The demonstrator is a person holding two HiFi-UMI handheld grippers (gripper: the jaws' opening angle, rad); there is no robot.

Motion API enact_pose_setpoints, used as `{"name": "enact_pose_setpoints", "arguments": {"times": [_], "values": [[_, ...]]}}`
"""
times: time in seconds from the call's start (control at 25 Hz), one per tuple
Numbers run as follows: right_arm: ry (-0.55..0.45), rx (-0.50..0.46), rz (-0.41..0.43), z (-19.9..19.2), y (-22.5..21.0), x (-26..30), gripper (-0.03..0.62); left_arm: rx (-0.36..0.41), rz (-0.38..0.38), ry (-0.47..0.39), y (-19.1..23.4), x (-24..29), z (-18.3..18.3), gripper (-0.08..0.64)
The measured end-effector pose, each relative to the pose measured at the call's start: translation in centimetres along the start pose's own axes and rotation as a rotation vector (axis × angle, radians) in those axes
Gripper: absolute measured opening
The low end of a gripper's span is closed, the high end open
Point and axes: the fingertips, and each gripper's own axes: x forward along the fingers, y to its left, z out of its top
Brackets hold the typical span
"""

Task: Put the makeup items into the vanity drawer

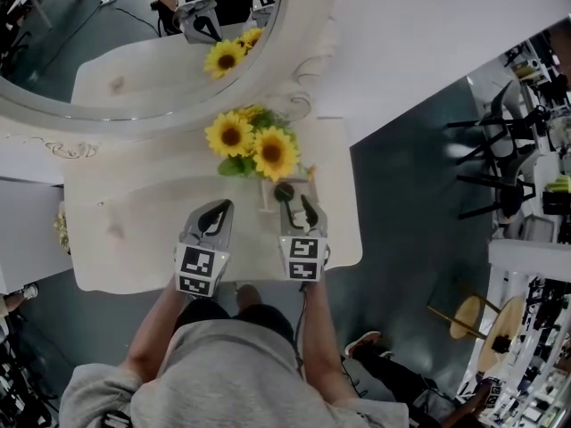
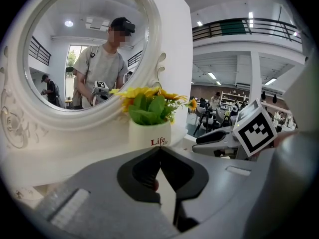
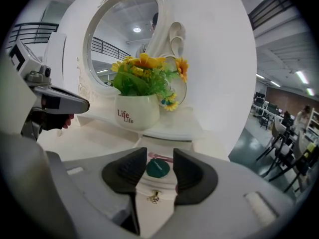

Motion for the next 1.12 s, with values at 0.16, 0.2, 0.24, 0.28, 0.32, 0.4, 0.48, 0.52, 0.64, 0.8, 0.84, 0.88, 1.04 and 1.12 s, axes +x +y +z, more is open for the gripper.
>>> {"name": "enact_pose_setpoints", "arguments": {"times": [0.16, 0.2, 0.24, 0.28, 0.32, 0.4, 0.48, 0.52, 0.64, 0.8, 0.84, 0.88, 1.04, 1.12], "values": [[-0.016, -0.01, -0.006, 0.7, 0.3, -0.7, 0.169, 0.005, 0.003, -0.019, 0.1, -0.6, 0.7, 0.011], [-0.024, -0.013, -0.005, 1.0, 0.4, -0.9, 0.169, 0.006, 0.006, -0.026, 0.1, -0.8, 0.9, 0.011], [-0.032, -0.015, -0.001, 1.3, 0.6, -1.2, 0.169, 0.008, 0.01, -0.033, 0.2, -1.1, 1.1, 0.011], [-0.04, -0.019, 0.006, 1.7, 0.9, -1.6, 0.169, 0.009, 0.016, -0.04, 0.3, -1.5, 1.3, 0.011], [-0.049, -0.023, 0.014, 2.1, 1.3, -1.9, 0.169, 0.009, 0.022, -0.048, 0.5, -1.9, 1.5, 0.011], [-0.07, -0.035, 0.03, 3.0, 2.2, -2.3, 0.167, 0.008, 0.039, -0.063, 1.1, -2.7, 1.9, 0.011], [-0.093, -0.047, 0.045, 4.1, 3.3, -2.6, 0.167, 0.006, 0.06, -0.078, 1.8, -3.6, 2.2, 0.011], [-0.106, -0.053, 0.053, 4.7, 3.9, -2.7, 0.167, 0.005, 0.072, -0.086, 2.2, -4.1, 2.4, 0.011], [-0.151, -0.079, 0.081, 6.7, 6.1, -3.1, 0.152, 0.0, 0.117, -0.114, 3.7, -5.9, 3.0, 0.011], [-0.217, -0.113, 0.132, 9.3, 9.6, -4.0, 0.142, -0.013, 0.18, -0.148, 5.8, -8.7, 3.4, 0.011], [-0.232, -0.123, 0.144, 9.9, 10.5, -4.2, 0.123, -0.016, 0.196, -0.155, 6.3, -9.4, 3.4, 0.011], [-0.246, -0.132, 0.156, 10.5, 11.5, -4.4, 0.12, -0.019, 0.211, -0.161, 6.8, -10.1, 3.4, 0.011], [-0.303, -0.162, 0.188, 12.5, 15.0, -5.1, 0.061, -0.033, 0.271, -0.18, 8.9, -12.9, 3.2, 0.011], [-0.325, -0.175, 0.207, 13.2, 16.6, -5.3, 0.017, -0.04, 0.298, -0.187, 9.8, -14.2, 3.0, 0.011]]}}
